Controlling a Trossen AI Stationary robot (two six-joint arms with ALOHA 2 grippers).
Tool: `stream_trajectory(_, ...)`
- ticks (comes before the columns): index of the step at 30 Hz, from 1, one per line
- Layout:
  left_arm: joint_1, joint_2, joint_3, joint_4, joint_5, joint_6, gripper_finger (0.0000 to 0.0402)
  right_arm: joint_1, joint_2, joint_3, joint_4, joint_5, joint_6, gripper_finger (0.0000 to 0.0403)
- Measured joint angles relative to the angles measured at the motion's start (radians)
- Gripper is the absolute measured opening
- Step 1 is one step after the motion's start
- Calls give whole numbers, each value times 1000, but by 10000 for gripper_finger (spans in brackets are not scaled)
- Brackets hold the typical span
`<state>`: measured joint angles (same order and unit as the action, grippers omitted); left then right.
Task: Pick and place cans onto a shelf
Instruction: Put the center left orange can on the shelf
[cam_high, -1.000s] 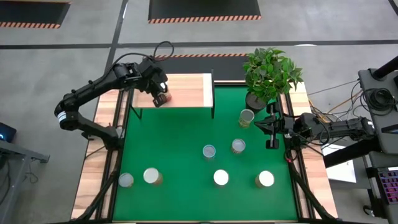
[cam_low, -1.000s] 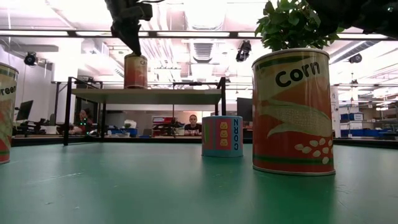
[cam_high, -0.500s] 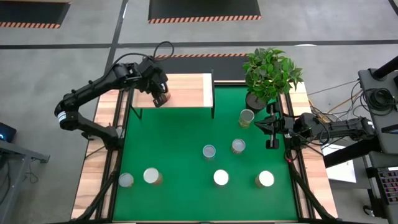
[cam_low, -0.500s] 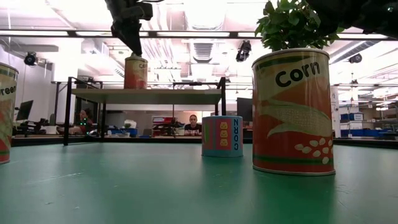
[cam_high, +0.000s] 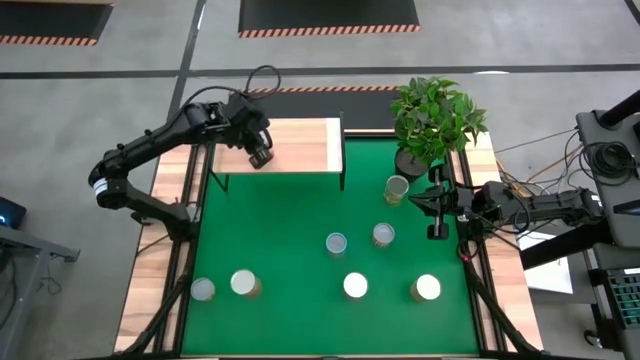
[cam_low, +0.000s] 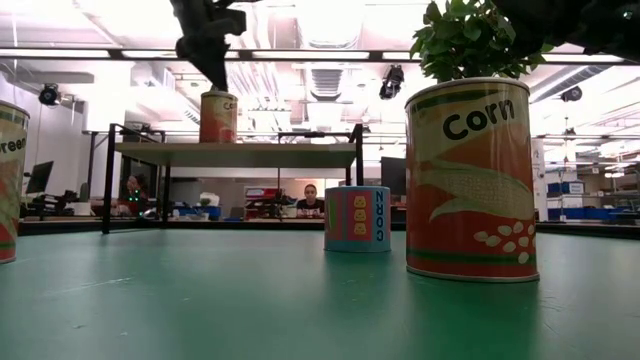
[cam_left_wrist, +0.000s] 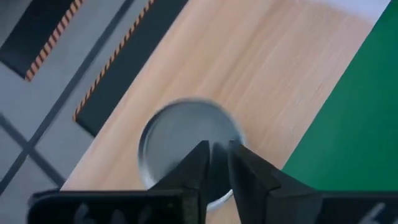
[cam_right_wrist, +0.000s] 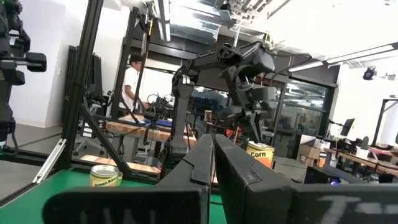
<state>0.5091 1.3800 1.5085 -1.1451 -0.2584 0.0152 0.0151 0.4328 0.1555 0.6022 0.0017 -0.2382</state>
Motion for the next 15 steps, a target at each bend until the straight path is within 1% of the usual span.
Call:
stream_trajectory(4,0,0,0,-57,-4,6,11,0,0,0,0,0,0,9)
stream_trajectory(7,2,-1,0,-98,-21,7,2,0,0,0,0,0,0,9)
stream_trajectory(13,3,-1,0,-120,-158,28,0,0,0,0,0,0,0,9)
stream_trajectory(15,3,-2,4,-126,-186,29,0,0,0,0,0,0,0,9)
